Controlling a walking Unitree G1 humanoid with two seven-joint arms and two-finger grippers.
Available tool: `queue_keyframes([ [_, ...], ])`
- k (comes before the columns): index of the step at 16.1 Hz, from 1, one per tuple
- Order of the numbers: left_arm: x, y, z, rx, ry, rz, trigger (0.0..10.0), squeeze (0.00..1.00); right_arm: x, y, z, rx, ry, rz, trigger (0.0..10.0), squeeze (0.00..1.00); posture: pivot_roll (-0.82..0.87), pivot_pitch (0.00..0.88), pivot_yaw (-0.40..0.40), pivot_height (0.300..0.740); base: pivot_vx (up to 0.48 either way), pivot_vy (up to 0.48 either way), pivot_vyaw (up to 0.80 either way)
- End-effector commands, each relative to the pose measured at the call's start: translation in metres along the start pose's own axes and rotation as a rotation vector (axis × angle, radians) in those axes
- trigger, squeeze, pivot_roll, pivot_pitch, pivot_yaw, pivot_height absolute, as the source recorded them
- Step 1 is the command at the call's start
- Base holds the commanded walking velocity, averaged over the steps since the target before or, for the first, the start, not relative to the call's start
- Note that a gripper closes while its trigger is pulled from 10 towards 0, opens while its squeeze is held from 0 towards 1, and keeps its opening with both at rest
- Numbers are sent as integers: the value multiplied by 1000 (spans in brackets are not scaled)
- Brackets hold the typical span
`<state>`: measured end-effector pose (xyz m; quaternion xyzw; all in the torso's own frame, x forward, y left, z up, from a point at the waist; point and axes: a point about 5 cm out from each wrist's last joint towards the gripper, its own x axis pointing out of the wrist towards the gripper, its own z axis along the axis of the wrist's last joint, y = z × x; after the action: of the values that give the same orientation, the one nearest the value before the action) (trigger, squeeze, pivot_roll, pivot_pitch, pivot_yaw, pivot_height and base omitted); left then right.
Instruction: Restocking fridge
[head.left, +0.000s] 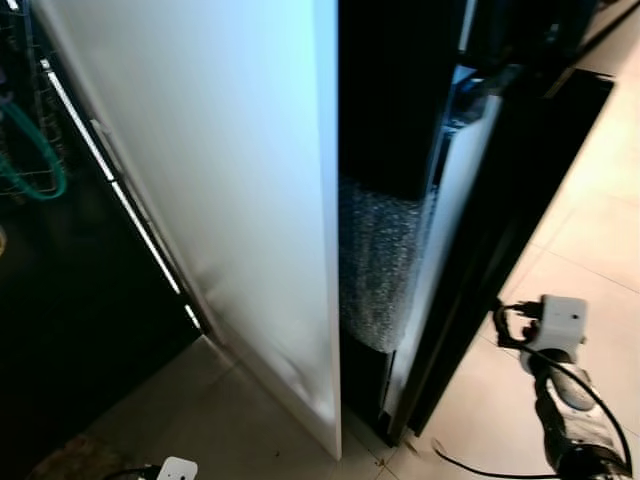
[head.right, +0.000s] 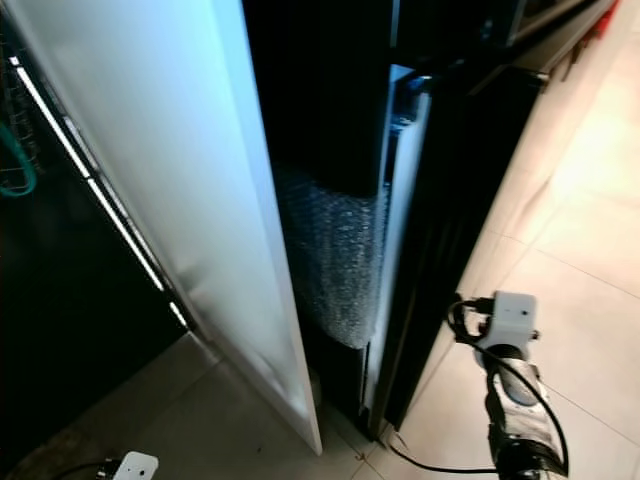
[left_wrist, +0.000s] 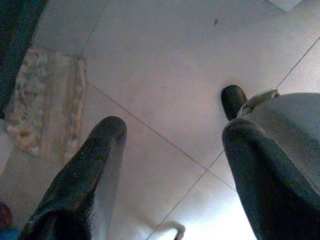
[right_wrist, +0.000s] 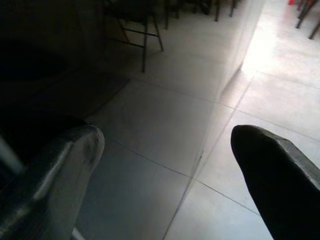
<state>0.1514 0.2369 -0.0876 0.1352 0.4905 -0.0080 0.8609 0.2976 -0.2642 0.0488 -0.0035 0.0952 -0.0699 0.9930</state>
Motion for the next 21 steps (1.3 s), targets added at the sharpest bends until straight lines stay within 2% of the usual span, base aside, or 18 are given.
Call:
queue_keyframes([
  [1,-1,3,-4,5,9,6,10000,0,5,16,10,-18,-52,85,10000,0,-42,0,46,740,0,0,0],
  [3,-1,3,-3,7,8,6,10000,0,5,26,12,-11,-66,163,10000,0,-43,0,45,740,0,0,0],
  [4,-1,3,-3,10,7,6,10000,0,2,43,12,-64,-74,309,10000,0,-43,0,44,740,0,0,0],
  [7,-1,2,-2,10,5,5,10000,0,0,63,10,-76,-69,424,10000,0,-37,5,38,740,0,0,0],
  [10,0,2,-2,9,4,4,10000,0,0,70,11,-79,-67,477,10000,0,-31,9,35,740,0,0,0],
  [13,0,2,-1,10,4,3,10000,0,0,68,12,-84,-68,463,10000,0,-32,9,36,740,0,0,0],
  [15,0,1,-1,12,4,-1,10000,0,-6,70,7,-121,-62,493,10000,0,-43,8,38,740,0,0,0],
  [16,0,1,-1,12,4,-3,10000,0,-6,68,7,-122,-68,472,10000,0,-43,8,37,740,0,0,0],
  [18,0,0,-1,10,3,-5,10000,0,-9,43,8,-118,-101,250,10000,0,-44,8,32,740,0,0,0],
  [19,0,-1,-1,9,2,-6,10000,0,-14,26,7,-99,-107,106,10000,0,-44,8,27,740,0,0,0],
  [20,0,-1,-1,9,3,-6,10000,0,-24,1,-1,-100,-87,-75,10000,0,-47,10,25,740,0,0,0],
  [21,0,-1,-1,10,4,-6,10000,0,-30,-9,-8,-82,-67,-145,10000,0,-50,10,25,740,0,0,0],
])
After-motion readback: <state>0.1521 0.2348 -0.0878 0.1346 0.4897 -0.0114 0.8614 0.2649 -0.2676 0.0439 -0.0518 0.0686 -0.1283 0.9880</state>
